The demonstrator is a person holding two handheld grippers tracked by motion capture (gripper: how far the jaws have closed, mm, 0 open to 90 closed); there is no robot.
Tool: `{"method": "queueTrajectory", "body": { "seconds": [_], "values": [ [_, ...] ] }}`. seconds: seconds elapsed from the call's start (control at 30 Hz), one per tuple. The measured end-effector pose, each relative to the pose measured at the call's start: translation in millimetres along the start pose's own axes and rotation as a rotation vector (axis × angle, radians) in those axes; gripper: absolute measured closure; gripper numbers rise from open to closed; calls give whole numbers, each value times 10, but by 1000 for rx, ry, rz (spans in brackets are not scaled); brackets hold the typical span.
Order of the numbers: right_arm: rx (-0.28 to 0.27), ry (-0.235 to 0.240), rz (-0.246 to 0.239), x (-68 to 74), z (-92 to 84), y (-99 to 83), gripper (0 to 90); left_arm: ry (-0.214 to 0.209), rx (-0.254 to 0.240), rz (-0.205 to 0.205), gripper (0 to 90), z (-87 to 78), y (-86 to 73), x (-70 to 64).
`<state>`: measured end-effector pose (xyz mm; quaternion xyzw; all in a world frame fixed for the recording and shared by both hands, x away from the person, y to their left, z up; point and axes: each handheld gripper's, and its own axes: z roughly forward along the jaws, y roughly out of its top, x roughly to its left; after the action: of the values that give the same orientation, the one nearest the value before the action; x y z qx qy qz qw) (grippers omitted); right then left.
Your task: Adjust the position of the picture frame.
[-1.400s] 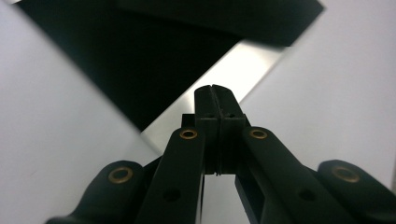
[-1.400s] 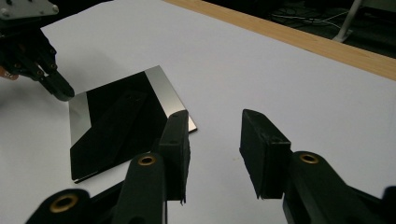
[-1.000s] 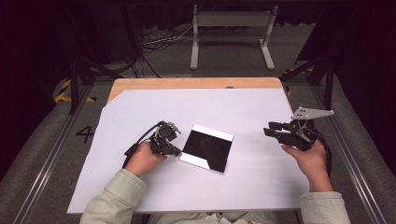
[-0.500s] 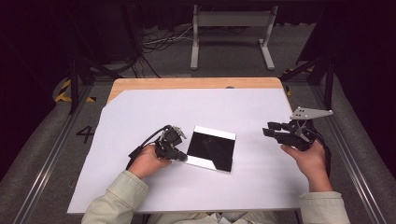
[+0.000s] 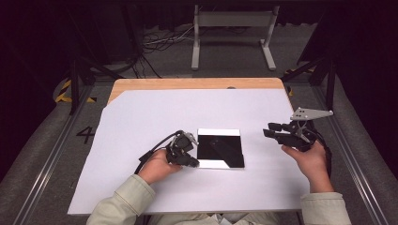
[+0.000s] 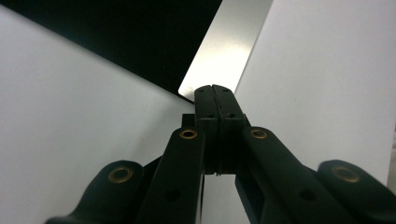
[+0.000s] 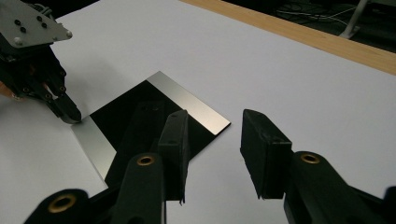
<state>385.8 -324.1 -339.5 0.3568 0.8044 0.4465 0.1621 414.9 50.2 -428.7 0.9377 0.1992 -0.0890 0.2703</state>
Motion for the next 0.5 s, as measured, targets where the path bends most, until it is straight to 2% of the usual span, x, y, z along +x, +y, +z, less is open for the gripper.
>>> {"method": "queueTrajectory", "body": {
  "seconds": [0.1,0.33,0.43,0.5],
  "values": [
    [3,0,-4,7,1,3,617,4,-8,13,900,25,22,-22],
    [4,3,-3,10,2,0,618,-7,-19,9,900,39,26,-24],
    [10,6,-5,22,5,1,618,20,-17,32,874,15,32,-37],
    [9,6,-8,28,6,2,618,36,-31,27,851,-37,21,-40]
  ]
}}
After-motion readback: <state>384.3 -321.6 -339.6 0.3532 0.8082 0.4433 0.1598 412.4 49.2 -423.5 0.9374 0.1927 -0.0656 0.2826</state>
